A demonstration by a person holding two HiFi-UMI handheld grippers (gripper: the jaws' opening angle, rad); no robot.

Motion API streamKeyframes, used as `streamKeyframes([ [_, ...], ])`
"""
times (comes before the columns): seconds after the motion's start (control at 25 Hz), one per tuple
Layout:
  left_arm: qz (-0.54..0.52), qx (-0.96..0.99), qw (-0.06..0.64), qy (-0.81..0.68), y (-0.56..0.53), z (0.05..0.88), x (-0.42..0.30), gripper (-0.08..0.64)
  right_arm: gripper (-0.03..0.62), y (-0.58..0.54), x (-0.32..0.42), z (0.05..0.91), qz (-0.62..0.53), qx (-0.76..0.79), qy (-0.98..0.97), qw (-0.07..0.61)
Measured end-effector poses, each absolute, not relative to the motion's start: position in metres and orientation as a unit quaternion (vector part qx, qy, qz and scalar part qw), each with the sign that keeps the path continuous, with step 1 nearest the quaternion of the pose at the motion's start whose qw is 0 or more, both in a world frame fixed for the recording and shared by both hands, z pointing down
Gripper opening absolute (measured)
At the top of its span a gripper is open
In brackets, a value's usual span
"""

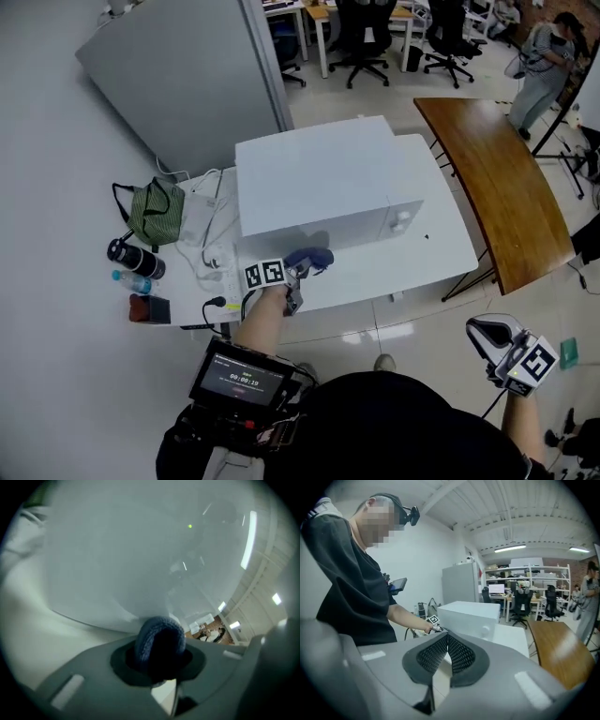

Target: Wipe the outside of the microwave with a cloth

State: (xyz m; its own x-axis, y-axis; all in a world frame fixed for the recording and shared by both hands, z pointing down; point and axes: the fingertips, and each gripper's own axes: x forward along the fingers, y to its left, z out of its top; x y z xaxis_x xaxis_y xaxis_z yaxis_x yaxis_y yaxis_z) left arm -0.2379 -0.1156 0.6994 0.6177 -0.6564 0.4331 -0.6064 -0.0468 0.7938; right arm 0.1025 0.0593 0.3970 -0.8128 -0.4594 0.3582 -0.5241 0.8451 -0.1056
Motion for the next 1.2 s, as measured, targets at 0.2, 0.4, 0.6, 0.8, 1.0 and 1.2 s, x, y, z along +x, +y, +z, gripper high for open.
streamKeyframes([
  [0.2, -0.039, 0.716, 0.506, -0.480, -0.059, 0.662, -0.382, 0.072, 0.008, 0.080, -0.038, 0.389, 0.073, 0.173, -0.968, 0.164],
  [0.4, -0.043, 0.757, 0.478, -0.443, -0.001, 0.607, -0.423, 0.073, 0.008, 0.092, -0.147, 0.365, 0.050, 0.100, -0.984, 0.141],
  [0.6, -0.098, 0.795, 0.413, -0.434, 0.008, 0.540, -0.453, 0.074, 0.008, 0.081, -0.188, 0.344, 0.026, 0.081, -0.989, 0.118],
  [0.8, -0.081, 0.804, 0.339, -0.483, -0.030, 0.491, -0.485, 0.074, 0.006, 0.046, -0.188, 0.334, 0.008, 0.078, -0.991, 0.106],
  [1.0, -0.073, 0.792, 0.303, -0.524, -0.097, 0.470, -0.506, 0.074, 0.007, -0.016, -0.170, 0.337, -0.026, 0.073, -0.993, 0.094],
  [1.2, -0.099, 0.788, 0.311, -0.521, -0.184, 0.458, -0.500, 0.074, 0.006, -0.119, -0.151, 0.322, -0.035, 0.062, -0.994, 0.084],
])
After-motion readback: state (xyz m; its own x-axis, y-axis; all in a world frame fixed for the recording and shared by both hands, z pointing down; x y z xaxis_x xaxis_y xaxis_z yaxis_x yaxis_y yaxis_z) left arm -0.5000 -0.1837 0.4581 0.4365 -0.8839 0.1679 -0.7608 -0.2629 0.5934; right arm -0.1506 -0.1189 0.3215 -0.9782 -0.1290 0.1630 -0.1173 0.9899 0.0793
